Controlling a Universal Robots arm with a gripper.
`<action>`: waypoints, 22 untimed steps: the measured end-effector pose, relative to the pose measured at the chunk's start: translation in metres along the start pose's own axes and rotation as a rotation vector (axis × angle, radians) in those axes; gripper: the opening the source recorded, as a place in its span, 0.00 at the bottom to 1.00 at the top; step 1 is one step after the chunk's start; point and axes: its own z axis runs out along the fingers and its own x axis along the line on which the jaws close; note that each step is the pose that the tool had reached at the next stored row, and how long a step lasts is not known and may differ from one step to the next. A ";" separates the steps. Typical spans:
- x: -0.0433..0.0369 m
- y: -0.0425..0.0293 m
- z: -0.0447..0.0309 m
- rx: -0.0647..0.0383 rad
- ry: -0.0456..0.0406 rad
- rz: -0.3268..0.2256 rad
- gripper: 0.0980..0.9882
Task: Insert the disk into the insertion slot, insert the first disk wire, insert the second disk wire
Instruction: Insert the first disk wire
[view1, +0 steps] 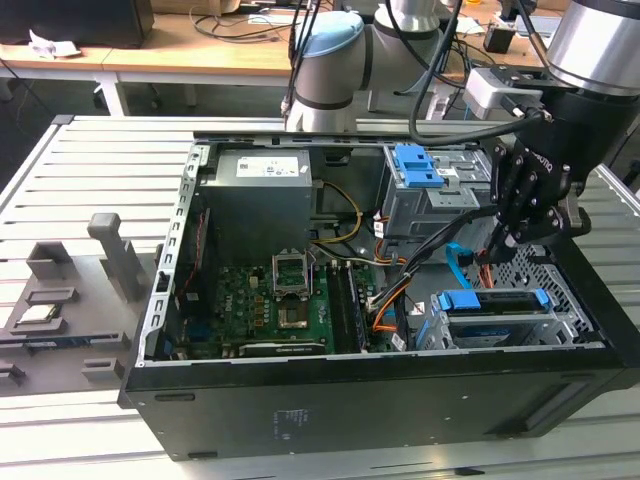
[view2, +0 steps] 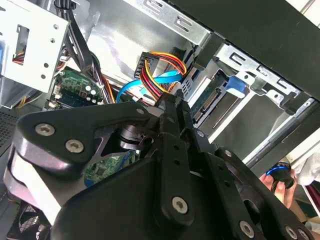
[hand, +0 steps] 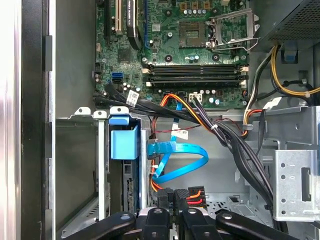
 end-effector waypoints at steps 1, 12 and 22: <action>0.0000 0.0000 0.0000 0.000 0.0000 0.000 0.08; 0.0365 -0.0057 0.0055 -0.001 -0.0003 0.000 0.08; 0.0359 -0.0113 0.0103 -0.003 -0.0022 0.000 0.08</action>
